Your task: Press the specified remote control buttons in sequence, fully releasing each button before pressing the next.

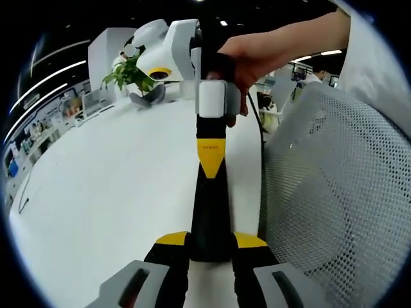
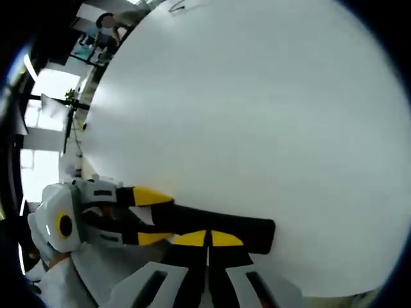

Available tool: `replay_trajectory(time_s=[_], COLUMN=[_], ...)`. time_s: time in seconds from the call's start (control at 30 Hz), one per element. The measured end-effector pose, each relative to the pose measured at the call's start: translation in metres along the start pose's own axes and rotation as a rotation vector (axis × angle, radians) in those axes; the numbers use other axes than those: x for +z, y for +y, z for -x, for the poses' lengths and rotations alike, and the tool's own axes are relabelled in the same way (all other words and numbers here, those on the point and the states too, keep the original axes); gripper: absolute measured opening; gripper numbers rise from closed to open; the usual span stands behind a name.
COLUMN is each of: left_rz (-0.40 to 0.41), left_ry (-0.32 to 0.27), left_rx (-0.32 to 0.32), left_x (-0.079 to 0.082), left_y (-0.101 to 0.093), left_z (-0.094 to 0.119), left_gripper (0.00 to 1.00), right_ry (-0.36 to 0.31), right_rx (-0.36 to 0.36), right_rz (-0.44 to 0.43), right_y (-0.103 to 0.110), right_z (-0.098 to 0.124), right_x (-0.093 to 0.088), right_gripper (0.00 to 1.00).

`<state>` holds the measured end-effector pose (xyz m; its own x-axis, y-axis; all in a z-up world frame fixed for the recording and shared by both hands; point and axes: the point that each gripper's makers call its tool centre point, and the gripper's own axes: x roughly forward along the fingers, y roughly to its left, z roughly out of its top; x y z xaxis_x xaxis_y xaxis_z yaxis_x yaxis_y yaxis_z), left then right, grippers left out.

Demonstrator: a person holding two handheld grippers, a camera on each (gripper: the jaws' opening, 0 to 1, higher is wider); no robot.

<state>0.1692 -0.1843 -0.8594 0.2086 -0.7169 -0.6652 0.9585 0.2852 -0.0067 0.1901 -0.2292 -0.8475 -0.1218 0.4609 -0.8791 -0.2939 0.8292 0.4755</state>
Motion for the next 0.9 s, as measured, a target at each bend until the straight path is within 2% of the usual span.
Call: replay_trajectory(time_s=[0.13, 0.47, 0.9], left_rz=[0.001, 0.001, 0.007], left_ry=[-0.001, -0.002, 0.004], left_rx=[0.0, -0.001, 0.004], left_x=[0.0001, 0.0003, 0.0], left_y=[0.0, -0.0002, -0.0001], left_z=[0.0001, 0.0004, -0.0001], left_gripper=[0.25, 0.25, 0.25], right_ry=[0.036, 0.031, -0.013], right_rx=[-0.044, -0.034, -0.081], right_rz=[0.006, 0.004, 0.113], right_y=[-0.0071, -0.0071, -0.0066], right_z=[-0.0056, -0.0045, -0.0054], right_x=[-0.0035, -0.0035, -0.0046], right_gripper=[0.0, 0.0, 0.0])
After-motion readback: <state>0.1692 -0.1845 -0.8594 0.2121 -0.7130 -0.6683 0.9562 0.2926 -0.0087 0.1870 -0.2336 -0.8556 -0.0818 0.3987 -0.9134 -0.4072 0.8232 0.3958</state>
